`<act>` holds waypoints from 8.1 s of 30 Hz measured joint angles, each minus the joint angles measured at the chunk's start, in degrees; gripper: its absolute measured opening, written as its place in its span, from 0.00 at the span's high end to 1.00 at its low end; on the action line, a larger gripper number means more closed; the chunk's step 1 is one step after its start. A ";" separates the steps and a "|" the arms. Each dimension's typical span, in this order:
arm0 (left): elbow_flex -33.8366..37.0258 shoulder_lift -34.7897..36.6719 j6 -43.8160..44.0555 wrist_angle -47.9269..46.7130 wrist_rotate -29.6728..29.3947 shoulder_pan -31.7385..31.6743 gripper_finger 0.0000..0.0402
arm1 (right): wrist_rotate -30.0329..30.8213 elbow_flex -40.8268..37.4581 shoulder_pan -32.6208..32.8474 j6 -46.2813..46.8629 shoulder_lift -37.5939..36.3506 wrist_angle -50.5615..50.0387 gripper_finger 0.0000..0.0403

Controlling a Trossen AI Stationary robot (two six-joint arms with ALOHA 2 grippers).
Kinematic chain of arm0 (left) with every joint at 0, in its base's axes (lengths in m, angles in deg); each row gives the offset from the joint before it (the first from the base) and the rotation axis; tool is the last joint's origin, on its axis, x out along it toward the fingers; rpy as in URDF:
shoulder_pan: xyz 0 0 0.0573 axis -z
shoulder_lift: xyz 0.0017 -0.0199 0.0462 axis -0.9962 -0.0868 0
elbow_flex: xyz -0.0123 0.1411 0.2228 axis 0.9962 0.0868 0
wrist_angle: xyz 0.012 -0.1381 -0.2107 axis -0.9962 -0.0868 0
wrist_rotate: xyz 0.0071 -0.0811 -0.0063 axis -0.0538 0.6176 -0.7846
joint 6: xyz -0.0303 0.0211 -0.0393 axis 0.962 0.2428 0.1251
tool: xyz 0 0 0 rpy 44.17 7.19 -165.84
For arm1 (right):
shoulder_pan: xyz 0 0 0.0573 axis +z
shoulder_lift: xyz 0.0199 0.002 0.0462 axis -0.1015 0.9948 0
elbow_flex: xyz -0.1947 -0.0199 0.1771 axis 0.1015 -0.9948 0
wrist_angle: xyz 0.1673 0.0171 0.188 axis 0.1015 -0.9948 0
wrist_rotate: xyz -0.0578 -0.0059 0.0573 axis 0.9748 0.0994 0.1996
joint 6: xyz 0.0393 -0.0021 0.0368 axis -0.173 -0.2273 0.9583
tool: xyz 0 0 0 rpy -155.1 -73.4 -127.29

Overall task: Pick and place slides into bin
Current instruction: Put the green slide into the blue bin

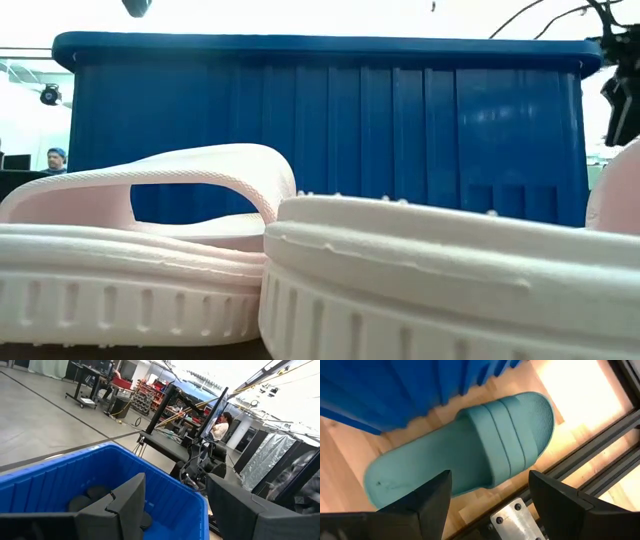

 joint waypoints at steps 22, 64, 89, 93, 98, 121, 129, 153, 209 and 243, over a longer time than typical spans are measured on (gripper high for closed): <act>0.02 -0.19 -0.09 0.37 0.98 0.00 0.52 | 3.53 6.07 -0.01 23.07 11.86 0.37 0.39; 0.02 1.79 -0.62 0.07 0.90 0.01 0.52 | -7.44 12.70 -0.36 -3.30 13.30 -1.93 0.44; 0.02 1.93 -0.58 0.04 0.92 0.00 0.52 | -0.85 8.79 0.45 -1.22 22.20 2.53 0.36; 0.02 2.32 -0.43 0.05 0.93 0.00 0.52 | -5.03 8.48 1.24 -4.11 16.52 0.97 0.37; 0.02 2.80 -0.33 0.04 0.92 0.00 0.52 | -7.34 6.14 1.81 -7.87 12.24 0.95 0.37; 0.02 3.95 -0.11 -0.04 0.92 0.00 0.52 | -0.90 -2.13 0.72 -4.20 27.53 4.69 0.29; 0.00 4.43 -0.51 -0.04 0.92 0.00 0.52 | -1.24 -1.91 -1.40 -4.58 35.98 6.39 0.28; 0.00 7.10 1.46 -0.02 0.92 0.01 0.52 | 5.60 -0.61 -10.72 3.77 56.06 3.47 0.54; 0.00 7.27 1.42 0.02 0.88 0.00 0.52 | 7.58 11.80 -10.61 17.89 30.62 -4.75 0.98; 0.02 7.40 1.48 0.02 0.90 0.02 0.52 | 12.64 20.31 -17.09 -3.36 26.45 -4.61 0.98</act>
